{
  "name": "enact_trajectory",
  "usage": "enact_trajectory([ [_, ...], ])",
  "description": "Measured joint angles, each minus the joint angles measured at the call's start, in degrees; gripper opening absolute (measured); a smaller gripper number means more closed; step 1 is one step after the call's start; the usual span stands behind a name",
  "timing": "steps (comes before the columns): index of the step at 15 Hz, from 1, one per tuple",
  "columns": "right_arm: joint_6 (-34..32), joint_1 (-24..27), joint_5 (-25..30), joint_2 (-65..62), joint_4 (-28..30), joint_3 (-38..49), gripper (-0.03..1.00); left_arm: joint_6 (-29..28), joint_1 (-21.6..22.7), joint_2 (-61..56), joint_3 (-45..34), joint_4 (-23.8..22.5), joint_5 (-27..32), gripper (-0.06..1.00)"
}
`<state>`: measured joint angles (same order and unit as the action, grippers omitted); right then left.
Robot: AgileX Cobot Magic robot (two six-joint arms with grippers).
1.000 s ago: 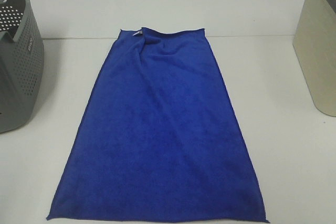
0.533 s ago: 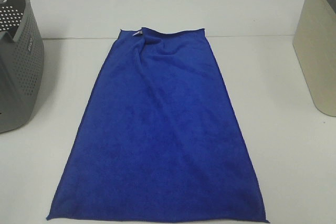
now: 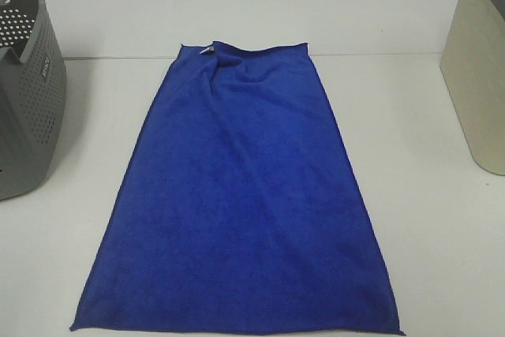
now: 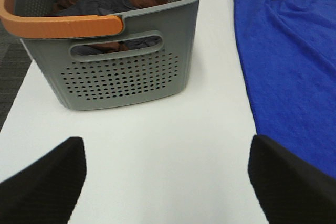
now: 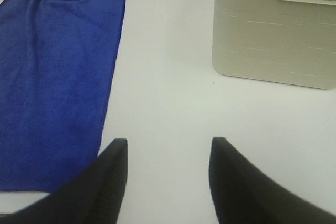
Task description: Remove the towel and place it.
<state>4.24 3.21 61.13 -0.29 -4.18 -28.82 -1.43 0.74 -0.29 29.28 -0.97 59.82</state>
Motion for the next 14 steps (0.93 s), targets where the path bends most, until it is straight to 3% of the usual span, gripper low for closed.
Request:
enact_trajectory([
  [2,0.0,0.0,0.0,0.0,-0.1,0.0,0.49,0.0,5.0,0.0,0.0,0.2,0.0,0.78],
  [14,0.0,0.0,0.0,0.0,-0.1,0.0,0.49,0.0,5.2,0.0,0.0,0.3,0.0,0.78],
])
